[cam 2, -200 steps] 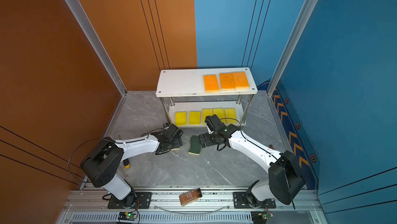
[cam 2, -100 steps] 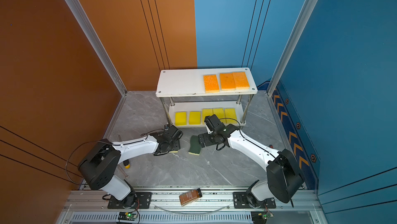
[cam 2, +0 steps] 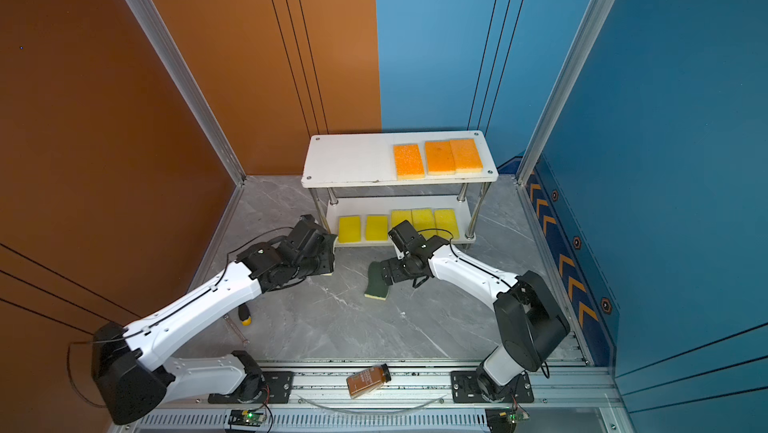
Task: Place and organize the cleaning sponges onto the shelf
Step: 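Lift the green sponge with the left gripper while the right gripper hovers over the other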
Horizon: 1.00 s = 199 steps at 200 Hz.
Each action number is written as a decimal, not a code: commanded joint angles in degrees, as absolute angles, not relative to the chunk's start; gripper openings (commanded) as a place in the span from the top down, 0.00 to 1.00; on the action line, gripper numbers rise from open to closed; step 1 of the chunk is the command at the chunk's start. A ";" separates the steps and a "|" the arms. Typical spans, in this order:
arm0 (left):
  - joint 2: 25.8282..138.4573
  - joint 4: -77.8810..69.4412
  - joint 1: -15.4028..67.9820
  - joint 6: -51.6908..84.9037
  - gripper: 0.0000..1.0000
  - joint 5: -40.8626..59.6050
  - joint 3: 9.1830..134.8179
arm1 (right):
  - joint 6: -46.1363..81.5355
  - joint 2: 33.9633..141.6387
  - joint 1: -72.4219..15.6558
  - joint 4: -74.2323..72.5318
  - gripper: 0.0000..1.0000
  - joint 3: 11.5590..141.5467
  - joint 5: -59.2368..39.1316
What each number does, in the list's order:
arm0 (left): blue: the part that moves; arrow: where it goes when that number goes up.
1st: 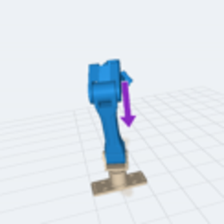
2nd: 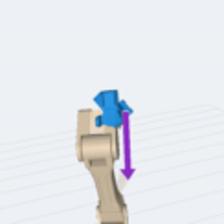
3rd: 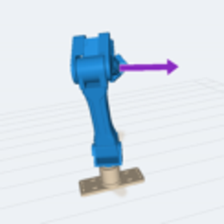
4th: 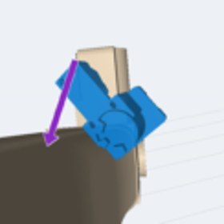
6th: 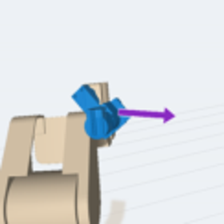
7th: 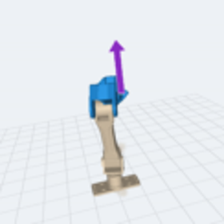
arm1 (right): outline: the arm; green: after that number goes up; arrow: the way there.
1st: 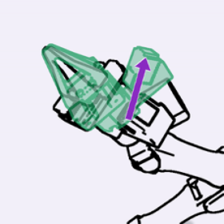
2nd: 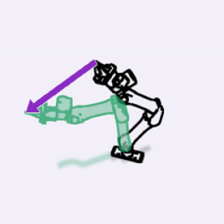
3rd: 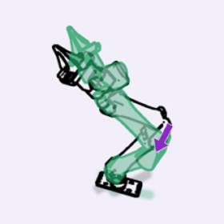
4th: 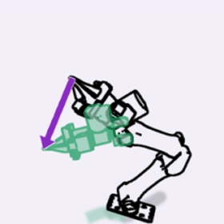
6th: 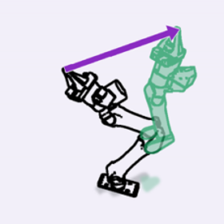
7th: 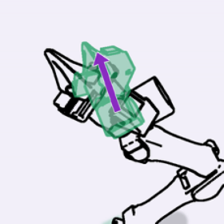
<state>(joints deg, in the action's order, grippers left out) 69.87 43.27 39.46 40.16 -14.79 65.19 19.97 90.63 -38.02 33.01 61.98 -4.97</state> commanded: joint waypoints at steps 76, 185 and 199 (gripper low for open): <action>65.98 52.49 40.07 30.63 0.49 -19.00 85.29 | 19.05 95.31 -39.28 36.45 0.02 65.36 -5.54; 72.83 52.30 44.15 26.01 0.49 -22.64 101.55 | 18.59 97.00 -39.81 36.06 0.02 65.49 -5.85; 75.49 52.05 44.42 25.11 0.49 -22.97 104.65 | 18.64 96.87 -39.81 35.95 0.02 65.08 -5.80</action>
<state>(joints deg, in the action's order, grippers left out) 72.16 52.16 43.53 27.83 -20.91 99.90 19.35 96.01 -39.44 34.50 64.25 -5.02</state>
